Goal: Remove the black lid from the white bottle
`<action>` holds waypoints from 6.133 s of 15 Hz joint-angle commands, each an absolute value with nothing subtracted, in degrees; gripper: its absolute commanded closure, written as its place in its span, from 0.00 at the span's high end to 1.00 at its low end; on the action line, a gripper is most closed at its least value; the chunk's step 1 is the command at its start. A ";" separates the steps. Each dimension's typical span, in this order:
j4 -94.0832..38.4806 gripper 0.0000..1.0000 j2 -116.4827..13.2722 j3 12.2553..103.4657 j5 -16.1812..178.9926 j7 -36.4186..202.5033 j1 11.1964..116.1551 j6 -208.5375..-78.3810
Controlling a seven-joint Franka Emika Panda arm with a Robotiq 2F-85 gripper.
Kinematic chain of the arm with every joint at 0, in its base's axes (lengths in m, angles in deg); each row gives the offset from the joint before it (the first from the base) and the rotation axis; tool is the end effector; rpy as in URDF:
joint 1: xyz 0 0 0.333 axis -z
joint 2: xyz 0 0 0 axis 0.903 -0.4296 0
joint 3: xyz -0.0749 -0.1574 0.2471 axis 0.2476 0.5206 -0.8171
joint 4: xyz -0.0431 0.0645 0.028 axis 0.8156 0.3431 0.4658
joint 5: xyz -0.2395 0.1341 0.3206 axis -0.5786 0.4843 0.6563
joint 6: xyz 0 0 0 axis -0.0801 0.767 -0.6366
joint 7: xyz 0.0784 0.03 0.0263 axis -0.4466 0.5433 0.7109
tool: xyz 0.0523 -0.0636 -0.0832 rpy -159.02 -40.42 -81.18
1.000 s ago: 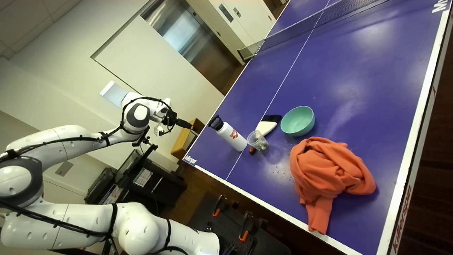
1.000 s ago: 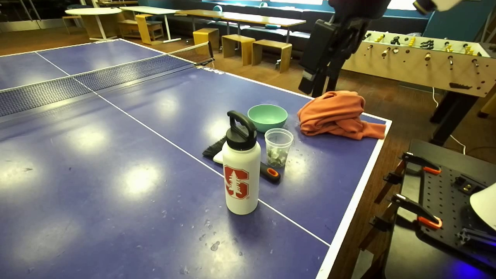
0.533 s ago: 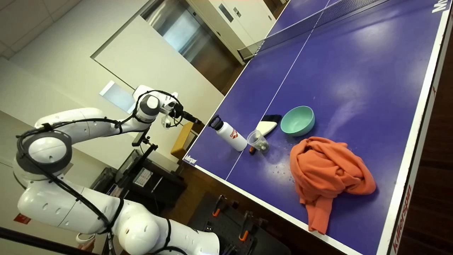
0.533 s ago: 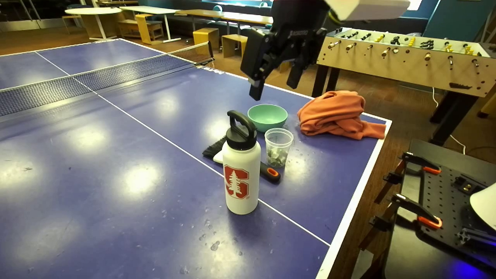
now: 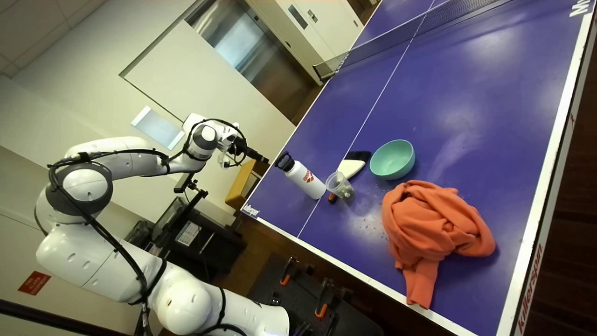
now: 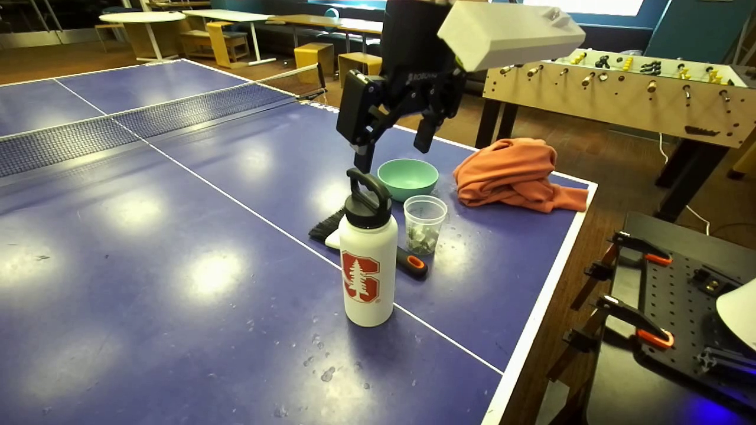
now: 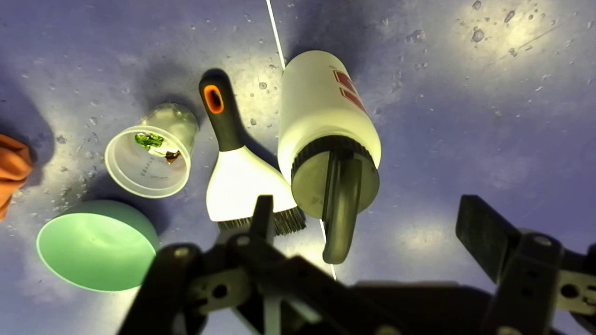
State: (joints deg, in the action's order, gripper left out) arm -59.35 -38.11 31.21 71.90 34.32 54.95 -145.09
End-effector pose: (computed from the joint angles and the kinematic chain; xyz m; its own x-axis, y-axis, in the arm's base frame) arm 0.4959 0.3084 0.3490 0.9513 -0.2208 0.2153 -0.2190 -0.9752 -0.0323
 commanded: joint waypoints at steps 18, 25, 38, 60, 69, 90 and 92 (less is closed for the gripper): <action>-56.99 0.41 -45.37 40.20 71.67 34.30 47.41 -150.45; -57.00 0.05 -45.66 41.19 70.91 33.83 46.43 -151.31; -56.23 0.05 -38.34 39.89 71.35 35.09 45.76 -148.08; -83.42 0.06 -25.55 31.32 87.73 45.81 44.18 -163.17; -93.33 0.06 -31.48 31.62 75.49 33.10 50.40 -172.29; -84.27 0.05 -56.53 50.13 48.50 1.15 43.16 -188.39; -83.48 0.46 -58.05 51.13 49.16 0.63 41.04 -188.60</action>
State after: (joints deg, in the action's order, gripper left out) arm -85.47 -54.99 48.91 49.76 3.36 44.44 -186.57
